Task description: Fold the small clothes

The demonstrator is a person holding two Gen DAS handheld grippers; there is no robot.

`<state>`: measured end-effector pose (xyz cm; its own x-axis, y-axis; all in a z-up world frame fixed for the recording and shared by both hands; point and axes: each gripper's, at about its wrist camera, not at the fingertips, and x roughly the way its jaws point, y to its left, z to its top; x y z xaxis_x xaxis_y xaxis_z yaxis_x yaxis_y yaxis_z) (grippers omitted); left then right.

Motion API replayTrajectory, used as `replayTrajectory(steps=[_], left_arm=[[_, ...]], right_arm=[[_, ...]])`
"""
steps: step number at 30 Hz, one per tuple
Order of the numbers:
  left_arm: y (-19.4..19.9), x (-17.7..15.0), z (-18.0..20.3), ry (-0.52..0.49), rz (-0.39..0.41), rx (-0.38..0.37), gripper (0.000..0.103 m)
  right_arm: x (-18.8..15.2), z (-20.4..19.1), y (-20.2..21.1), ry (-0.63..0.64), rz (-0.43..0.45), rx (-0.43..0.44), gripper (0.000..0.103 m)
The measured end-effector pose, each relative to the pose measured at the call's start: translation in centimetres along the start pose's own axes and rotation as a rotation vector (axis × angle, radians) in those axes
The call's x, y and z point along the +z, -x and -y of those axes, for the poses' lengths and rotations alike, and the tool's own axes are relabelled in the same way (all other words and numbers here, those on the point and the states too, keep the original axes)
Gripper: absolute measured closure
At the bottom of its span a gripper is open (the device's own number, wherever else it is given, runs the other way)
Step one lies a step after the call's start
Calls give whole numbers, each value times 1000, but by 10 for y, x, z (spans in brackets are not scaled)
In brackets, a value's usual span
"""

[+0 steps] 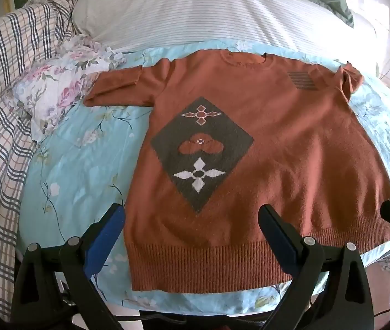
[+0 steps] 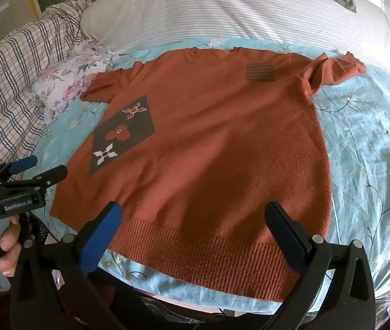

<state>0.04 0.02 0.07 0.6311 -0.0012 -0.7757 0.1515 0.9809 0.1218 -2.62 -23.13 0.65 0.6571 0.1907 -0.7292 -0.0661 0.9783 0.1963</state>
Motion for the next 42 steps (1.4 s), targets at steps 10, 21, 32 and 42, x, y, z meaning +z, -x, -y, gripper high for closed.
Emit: replayTrajectory(steps=[10, 21, 32, 42], left_arm=[[2, -2, 4, -4, 0, -5, 5], [-2, 2, 4, -9, 3, -3, 5], [-8, 6, 7, -7, -17, -23, 5], [-22, 13, 12, -10, -20, -41, 5]], right_arm=[[-1, -1, 0, -4, 0, 2, 0], [-2, -1, 3, -16, 13, 10, 0], [2, 3, 1, -28, 9, 33, 0], [9, 16, -7, -56, 8, 46, 0]])
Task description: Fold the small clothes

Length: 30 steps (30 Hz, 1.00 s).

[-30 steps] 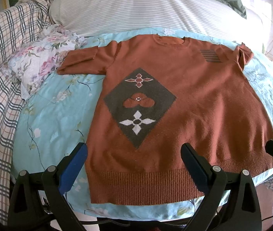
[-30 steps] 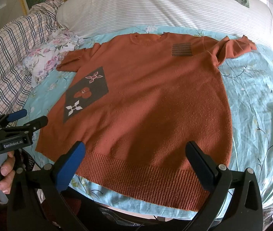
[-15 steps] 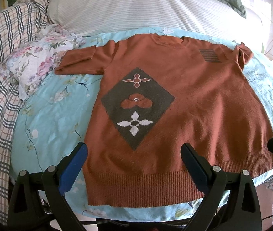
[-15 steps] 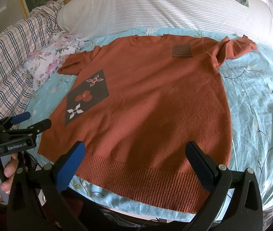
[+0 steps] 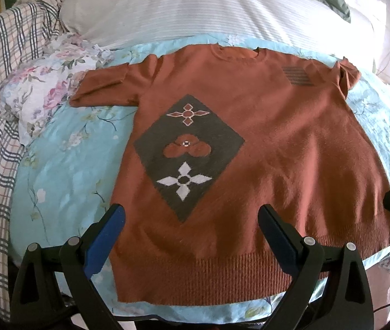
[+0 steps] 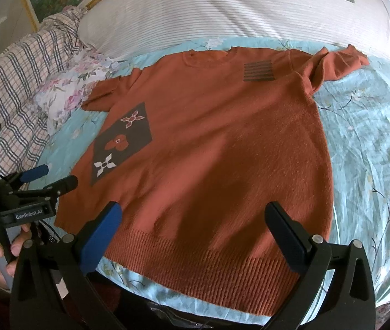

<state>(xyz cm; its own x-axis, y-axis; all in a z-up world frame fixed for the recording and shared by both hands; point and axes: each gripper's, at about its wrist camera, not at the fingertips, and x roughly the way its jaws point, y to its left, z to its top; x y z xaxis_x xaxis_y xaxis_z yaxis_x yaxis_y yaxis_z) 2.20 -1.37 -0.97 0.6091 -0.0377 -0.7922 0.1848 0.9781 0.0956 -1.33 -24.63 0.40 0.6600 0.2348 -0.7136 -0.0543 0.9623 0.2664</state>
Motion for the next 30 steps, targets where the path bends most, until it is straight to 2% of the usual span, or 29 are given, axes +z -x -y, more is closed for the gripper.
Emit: replayTrajectory(steps=[8, 10, 17, 21, 25, 30], left_arm=[[-20, 11, 3, 2, -4, -3, 6], [-27, 15, 2, 9, -29, -7, 6], [-45, 36, 1, 17, -61, -19, 6], [-53, 46, 5, 13, -72, -25, 6], [-63, 56, 13, -3, -88, -22, 6], [-78, 65, 21, -20, -112, -16, 6]], right_arm=[[19, 29, -3, -49, 22, -5, 0], [27, 42, -3, -79, 35, 6, 0], [73, 101, 2, -173, 116, -80, 5], [109, 138, 4, -220, 159, -117, 17], [148, 188, -6, -291, 185, -163, 34], [203, 241, -24, -355, 213, -179, 41]])
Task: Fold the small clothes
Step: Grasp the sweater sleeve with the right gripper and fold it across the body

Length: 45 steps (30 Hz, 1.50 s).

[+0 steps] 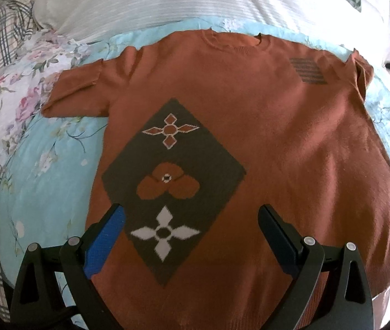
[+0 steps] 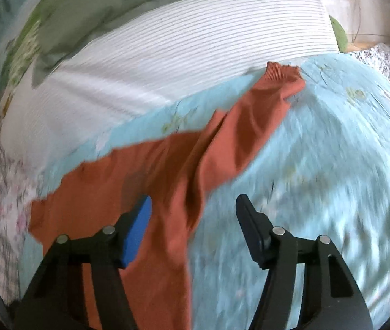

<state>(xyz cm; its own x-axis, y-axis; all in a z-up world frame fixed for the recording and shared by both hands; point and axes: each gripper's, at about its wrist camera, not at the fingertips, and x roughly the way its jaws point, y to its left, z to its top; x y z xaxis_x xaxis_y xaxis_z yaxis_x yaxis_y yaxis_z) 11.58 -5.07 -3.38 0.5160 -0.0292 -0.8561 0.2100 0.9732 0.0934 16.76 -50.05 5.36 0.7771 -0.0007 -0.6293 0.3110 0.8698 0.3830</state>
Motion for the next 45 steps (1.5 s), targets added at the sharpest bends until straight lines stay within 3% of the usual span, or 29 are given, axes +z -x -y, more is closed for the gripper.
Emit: replayTrajectory(steps=[4, 9, 17, 18, 20, 21, 22, 29, 35, 38, 45], left_arm=[[-11, 11, 5, 0, -11, 2, 6], [-29, 24, 9, 1, -25, -4, 6], [-65, 42, 19, -10, -89, 1, 6], [-67, 43, 20, -14, -94, -3, 6], [-70, 45, 24, -16, -89, -17, 6], [-70, 46, 25, -21, -84, -23, 6], [-71, 46, 27, -26, -80, -26, 6], [-58, 42, 30, -34, -46, -63, 7], [-42, 35, 20, 4, -22, -97, 7], [-35, 30, 10, 38, -14, -107, 7], [-33, 23, -20, 90, -5, -106, 7]], right_arm=[[52, 13, -40, -15, 24, -40, 42], [106, 34, -111, -28, -18, -147, 42], [134, 72, -200, -33, -106, -326, 42], [134, 74, -204, -26, -103, -336, 46], [134, 78, -201, -21, -88, -351, 69], [134, 80, -199, -29, -87, -328, 94], [133, 84, -194, -52, -82, -289, 98], [117, 57, -127, -73, -6, -14, 98], [71, -39, -76, 42, -29, 275, 98], [39, -92, -74, 94, -85, 391, 98], [-26, -191, -97, 159, -193, 570, 98]])
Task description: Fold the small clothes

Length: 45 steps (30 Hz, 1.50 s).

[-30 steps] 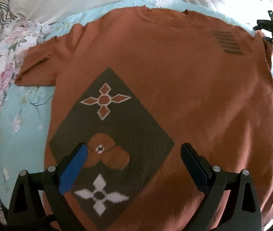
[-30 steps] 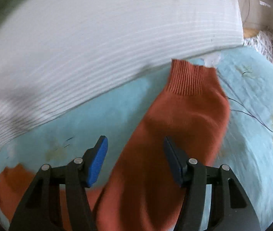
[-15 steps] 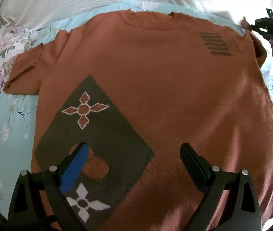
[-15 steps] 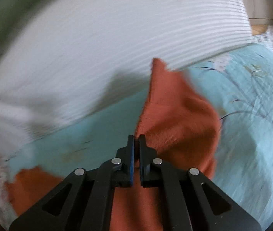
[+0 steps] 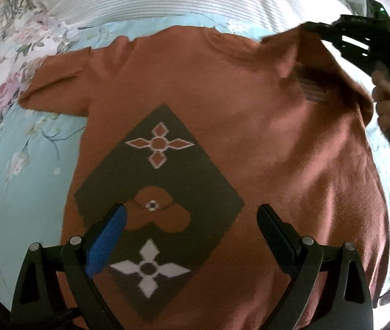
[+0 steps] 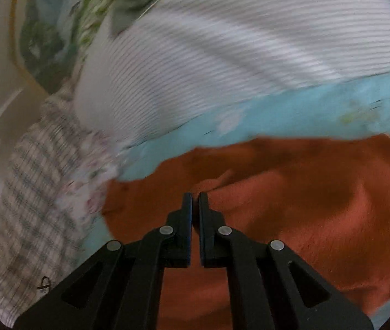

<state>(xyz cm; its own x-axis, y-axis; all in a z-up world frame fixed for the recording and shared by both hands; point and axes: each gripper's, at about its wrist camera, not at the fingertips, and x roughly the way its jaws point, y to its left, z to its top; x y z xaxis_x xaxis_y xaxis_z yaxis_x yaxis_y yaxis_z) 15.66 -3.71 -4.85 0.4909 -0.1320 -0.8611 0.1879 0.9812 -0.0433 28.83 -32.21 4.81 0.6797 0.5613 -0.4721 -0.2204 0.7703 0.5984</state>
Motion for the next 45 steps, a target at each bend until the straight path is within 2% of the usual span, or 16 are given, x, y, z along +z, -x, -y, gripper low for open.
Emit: replayTrajectory(steps=[5, 11, 13, 15, 19, 25, 27, 28, 29, 33, 34, 35, 36, 38, 42, 45], left_arm=[[0, 1, -22, 66, 6, -38, 7], [-14, 12, -44, 139, -6, -116, 7], [-22, 23, -49, 156, -12, -154, 7], [-31, 37, -54, 179, -18, -205, 7], [-61, 74, -53, 226, -32, -306, 7], [-114, 128, -65, 337, -72, -370, 9], [-120, 136, -72, 363, -73, -410, 17], [-123, 139, -73, 366, -75, -419, 33], [-127, 140, -76, 370, -90, -426, 40], [-133, 139, -84, 364, -105, -490, 42], [-133, 139, -84, 348, -97, -484, 63], [-134, 138, -83, 316, -94, -452, 95], [-135, 137, -78, 270, -104, -414, 101], [-127, 137, -69, 208, -79, -366, 101], [-73, 147, -81, 144, 153, -154, 101], [-74, 156, -103, 156, 176, -29, 102]], right_arm=[[-24, -46, -32, 72, -37, 99, 98], [-83, -48, -86, 103, -307, 65, 93], [-95, -37, -91, 69, -350, 63, 69], [-102, -26, -84, 29, -328, 62, 53], [-103, -11, -50, -27, -253, 64, 53], [-102, -8, 5, -43, -151, 5, 53], [-103, -8, 19, -52, -118, -5, 53], [-104, -7, 24, -59, -106, -5, 53], [-104, -7, 29, -68, -92, 0, 53], [-107, -13, 39, -72, -54, -2, 53], [-108, -15, 40, -70, -48, -4, 53], [-108, -17, 40, -71, -44, -4, 53], [-109, -18, 40, -74, -43, -2, 53], [-111, -19, 40, -84, -42, 0, 53], [-113, -14, 57, -93, -12, -25, 53], [-114, -3, 69, -97, 13, -77, 53]])
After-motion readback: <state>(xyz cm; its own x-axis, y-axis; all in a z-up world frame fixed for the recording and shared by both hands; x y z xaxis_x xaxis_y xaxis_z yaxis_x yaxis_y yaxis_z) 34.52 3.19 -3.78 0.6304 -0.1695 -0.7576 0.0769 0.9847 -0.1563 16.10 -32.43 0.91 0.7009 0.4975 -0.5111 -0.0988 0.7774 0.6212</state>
